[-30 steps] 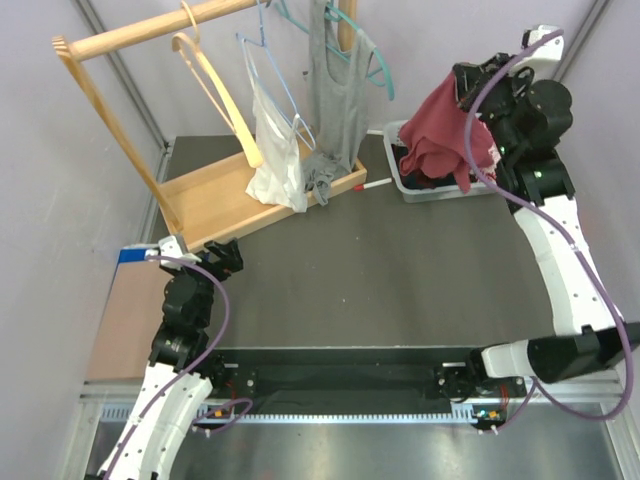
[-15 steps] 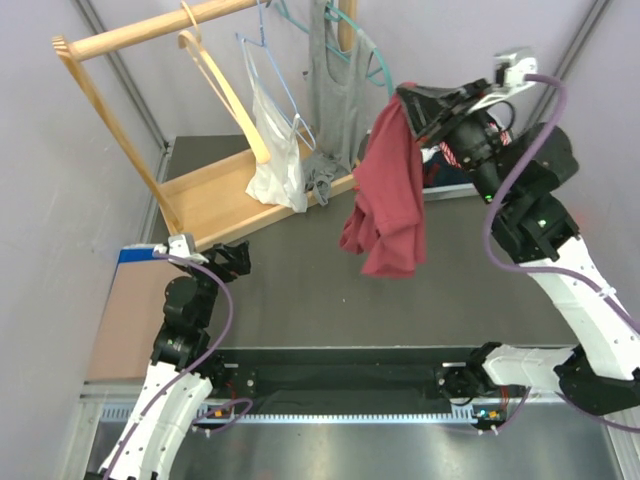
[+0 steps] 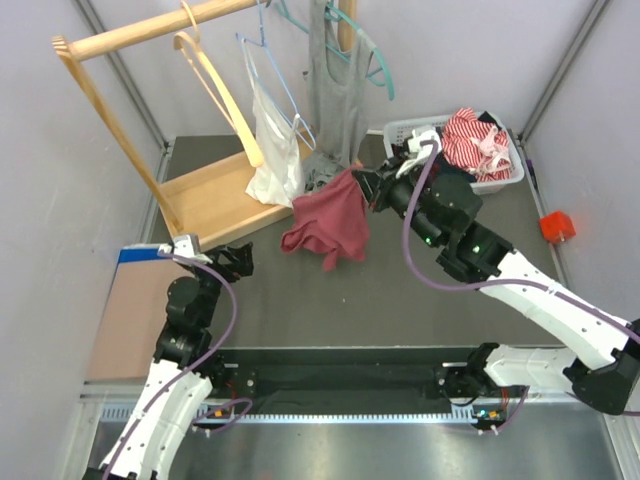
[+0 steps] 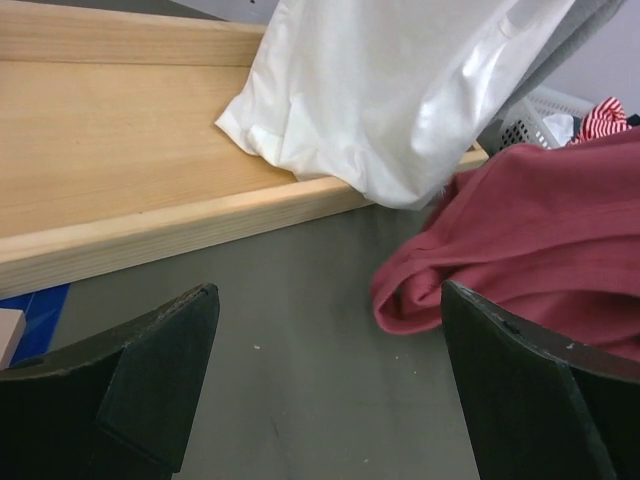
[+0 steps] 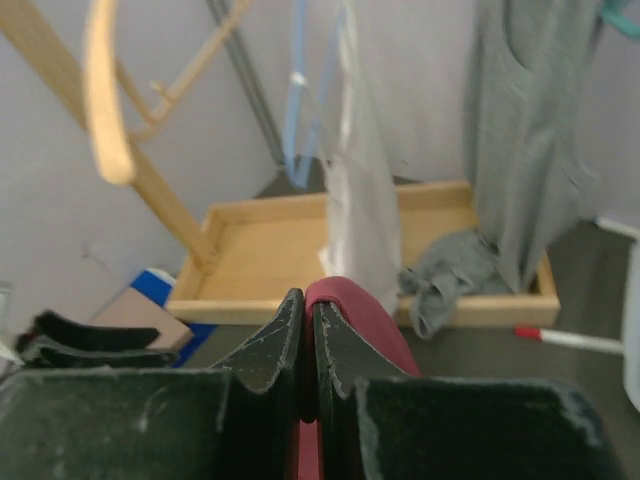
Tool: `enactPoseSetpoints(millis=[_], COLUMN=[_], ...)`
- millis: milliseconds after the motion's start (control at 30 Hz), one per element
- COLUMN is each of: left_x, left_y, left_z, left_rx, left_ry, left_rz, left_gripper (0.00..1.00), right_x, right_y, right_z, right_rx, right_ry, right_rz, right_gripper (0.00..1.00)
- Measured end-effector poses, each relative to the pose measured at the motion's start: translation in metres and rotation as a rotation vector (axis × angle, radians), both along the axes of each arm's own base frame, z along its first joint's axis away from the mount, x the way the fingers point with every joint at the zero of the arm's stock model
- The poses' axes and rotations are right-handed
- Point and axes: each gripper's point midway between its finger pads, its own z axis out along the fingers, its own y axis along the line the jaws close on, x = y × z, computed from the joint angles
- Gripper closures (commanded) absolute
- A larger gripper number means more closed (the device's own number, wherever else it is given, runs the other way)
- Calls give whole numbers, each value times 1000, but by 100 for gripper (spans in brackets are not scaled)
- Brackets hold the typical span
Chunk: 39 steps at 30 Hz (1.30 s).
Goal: Place the tank top on the hanger
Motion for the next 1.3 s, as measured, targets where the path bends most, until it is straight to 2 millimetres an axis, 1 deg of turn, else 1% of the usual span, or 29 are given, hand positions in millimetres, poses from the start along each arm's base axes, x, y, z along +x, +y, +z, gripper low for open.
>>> enactPoseSetpoints(millis=[33, 100, 133, 200, 233, 267, 367, 400, 467, 533, 567, 600, 700, 733, 767, 800, 867, 967, 1067, 1167, 1233, 1300], left_x=[1, 3, 5, 8, 9, 9, 11, 11, 12, 12, 11, 10, 6, 5, 4, 5, 9, 18, 28, 38, 46, 50], left_y=[-1, -5, -7, -10, -12, -14, -21, -24, -34, -46, -56, -63, -86, -92, -96, -102, -108, -115, -123, -133, -140, -145], left_z=[-1, -4, -7, -15, -20, -21, -26, -27, -30, -36, -41, -45, -73, -82, -87, -94, -101, -105, -105, -105, -105, -108], left_rx=[4, 9, 13, 21, 24, 25, 30, 31, 34, 42, 50, 56, 100, 111, 116, 119, 117, 104, 90, 76, 67, 62], left_ry=[4, 13, 26, 54, 71, 75, 93, 96, 100, 118, 134, 147, 237, 269, 288, 315, 338, 352, 357, 367, 370, 377], left_rz=[-8, -23, -32, -47, -55, -60, -83, -96, -126, -163, -192, -214, -276, -290, -300, -309, -315, -312, -313, -326, -336, -342], left_gripper=[5, 6, 6, 6, 6, 6, 6, 6, 6, 6, 6, 7, 9, 9, 11, 13, 14, 14, 14, 14, 14, 14], right_x=[3, 12, 15, 21, 23, 26, 37, 39, 38, 34, 32, 30, 22, 19, 17, 14, 11, 7, 4, -3, -8, -12], right_y=[-5, -19, -27, -43, -56, -62, -91, -97, -105, -105, -106, -106, -105, -105, -104, -103, -102, -102, -102, -106, -110, -112], right_z=[-15, -43, -55, -77, -97, -101, -140, -151, -184, -220, -238, -252, -297, -310, -318, -328, -338, -345, -351, -362, -369, -373], right_rx=[-16, -41, -49, -56, -74, -75, -85, -92, -115, -147, -166, -181, -237, -254, -265, -277, -287, -279, -262, -262, -266, -265], right_ry=[23, 67, 88, 126, 156, 167, 247, 269, 331, 400, 435, 463, 560, 588, 607, 632, 661, 688, 710, 743, 766, 782], right_rz=[-34, -120, -161, -239, -296, -319, -438, -461, -492, -497, -499, -498, -491, -485, -481, -474, -468, -459, -457, -466, -474, -480], right_gripper=[94, 81, 62, 35, 21, 19, 14, 14, 13, 14, 14, 15, 18, 19, 20, 20, 20, 19, 18, 16, 14, 9])
